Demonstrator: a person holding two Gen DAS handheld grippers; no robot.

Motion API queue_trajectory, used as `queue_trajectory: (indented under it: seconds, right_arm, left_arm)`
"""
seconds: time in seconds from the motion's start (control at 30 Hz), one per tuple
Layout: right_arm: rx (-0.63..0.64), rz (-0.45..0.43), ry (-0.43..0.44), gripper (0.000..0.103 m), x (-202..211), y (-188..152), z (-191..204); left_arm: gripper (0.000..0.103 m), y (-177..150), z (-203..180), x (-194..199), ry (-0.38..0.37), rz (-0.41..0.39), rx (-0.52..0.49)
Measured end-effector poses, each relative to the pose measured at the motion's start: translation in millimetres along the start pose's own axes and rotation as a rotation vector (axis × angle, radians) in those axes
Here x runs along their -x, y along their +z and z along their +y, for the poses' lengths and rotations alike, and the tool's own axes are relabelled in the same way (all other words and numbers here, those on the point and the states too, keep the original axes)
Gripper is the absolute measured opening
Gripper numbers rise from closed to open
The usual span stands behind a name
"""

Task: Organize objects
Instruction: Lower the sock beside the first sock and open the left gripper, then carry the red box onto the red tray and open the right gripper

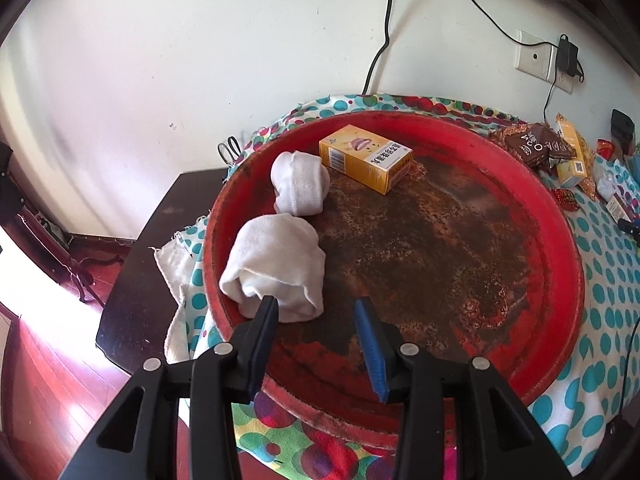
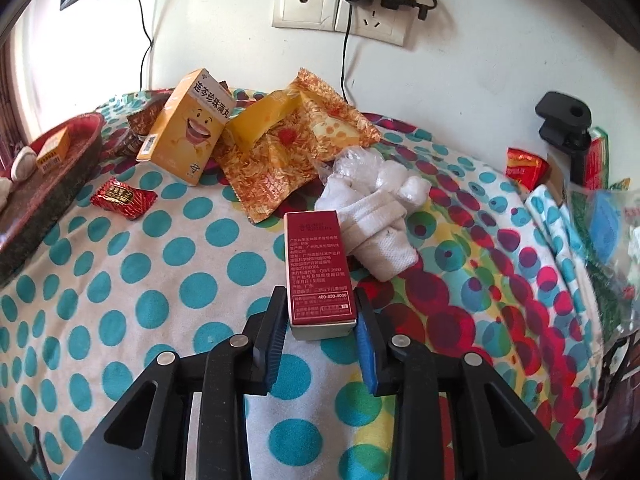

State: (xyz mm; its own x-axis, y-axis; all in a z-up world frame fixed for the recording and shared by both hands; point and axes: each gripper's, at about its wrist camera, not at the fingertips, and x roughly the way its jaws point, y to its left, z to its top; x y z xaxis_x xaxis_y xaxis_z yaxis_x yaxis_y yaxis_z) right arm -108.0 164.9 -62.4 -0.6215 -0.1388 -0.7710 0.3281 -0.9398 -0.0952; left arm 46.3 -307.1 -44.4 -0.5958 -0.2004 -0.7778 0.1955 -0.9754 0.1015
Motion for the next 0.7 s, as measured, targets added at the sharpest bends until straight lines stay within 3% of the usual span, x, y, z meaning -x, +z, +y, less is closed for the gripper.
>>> queue_trajectory:
  seconds: [0.23,0.33,0.7]
  right_arm:
    - [-0.021,-0.040,0.045,0.027,28.4,2.7,21.6]
    - [-0.022,-0.061,0.084,0.027,41.9,13.8,34.7]
    - [0.066,-0.076,0.258,0.027,56.2,51.2,118.5]
  left_arm:
    - [0.041,-3.7,-0.7,6.1,0.041,-0.020,0.016]
    - [0.052,-5.3,-3.2,6.4,0.003,-0.028,0.026]
    - [0.053,-10.5,-9.2,4.9,-0.033,-0.029,-0.012]
